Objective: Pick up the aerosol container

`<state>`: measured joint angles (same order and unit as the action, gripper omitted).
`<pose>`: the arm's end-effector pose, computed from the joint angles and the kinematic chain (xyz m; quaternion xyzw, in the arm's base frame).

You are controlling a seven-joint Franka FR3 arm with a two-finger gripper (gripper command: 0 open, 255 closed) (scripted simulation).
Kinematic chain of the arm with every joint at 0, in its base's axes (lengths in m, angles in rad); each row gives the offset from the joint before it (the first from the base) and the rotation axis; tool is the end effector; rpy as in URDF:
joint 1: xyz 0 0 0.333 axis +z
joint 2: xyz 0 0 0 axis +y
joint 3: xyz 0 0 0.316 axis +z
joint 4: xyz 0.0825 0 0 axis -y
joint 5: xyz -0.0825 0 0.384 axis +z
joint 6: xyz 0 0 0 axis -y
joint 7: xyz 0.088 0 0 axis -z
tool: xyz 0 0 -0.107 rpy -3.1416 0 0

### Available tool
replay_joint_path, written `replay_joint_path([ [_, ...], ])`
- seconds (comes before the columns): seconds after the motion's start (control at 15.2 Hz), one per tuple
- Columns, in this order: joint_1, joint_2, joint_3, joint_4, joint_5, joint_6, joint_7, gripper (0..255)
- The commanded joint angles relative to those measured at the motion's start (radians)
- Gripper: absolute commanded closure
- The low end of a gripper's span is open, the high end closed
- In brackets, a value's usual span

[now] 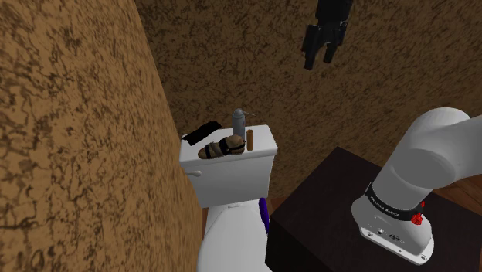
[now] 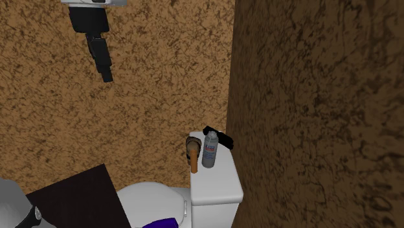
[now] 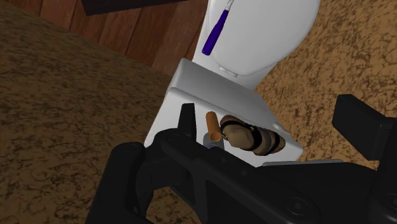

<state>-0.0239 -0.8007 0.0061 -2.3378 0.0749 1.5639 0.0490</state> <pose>0.3026 0.0033 0.6033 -0.9987 0.0335 -0.0129 0.0354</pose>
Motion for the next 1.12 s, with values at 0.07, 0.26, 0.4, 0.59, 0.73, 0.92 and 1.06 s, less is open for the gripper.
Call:
replay_joint_path([
  [0.07, -0.001, 0.030, -0.001, -0.003, 0.002, 0.029, -0.001, 0],
  [0.26, -0.003, 0.126, -0.005, -0.002, 0.007, 0.115, -0.004, 0],
  [0.4, -0.004, 0.195, -0.007, 0.005, 0.011, 0.169, -0.007, 0],
  [0.59, -0.006, 0.301, -0.011, 0.026, 0.019, 0.244, -0.011, 0],
  [0.73, -0.006, 0.375, -0.014, 0.047, 0.024, 0.290, -0.014, 0],
  [0.92, -0.007, 0.489, -0.018, 0.088, 0.034, 0.352, -0.020, 0],
  [1.06, -0.007, 0.565, -0.020, 0.122, 0.041, 0.388, -0.024, 0],
])
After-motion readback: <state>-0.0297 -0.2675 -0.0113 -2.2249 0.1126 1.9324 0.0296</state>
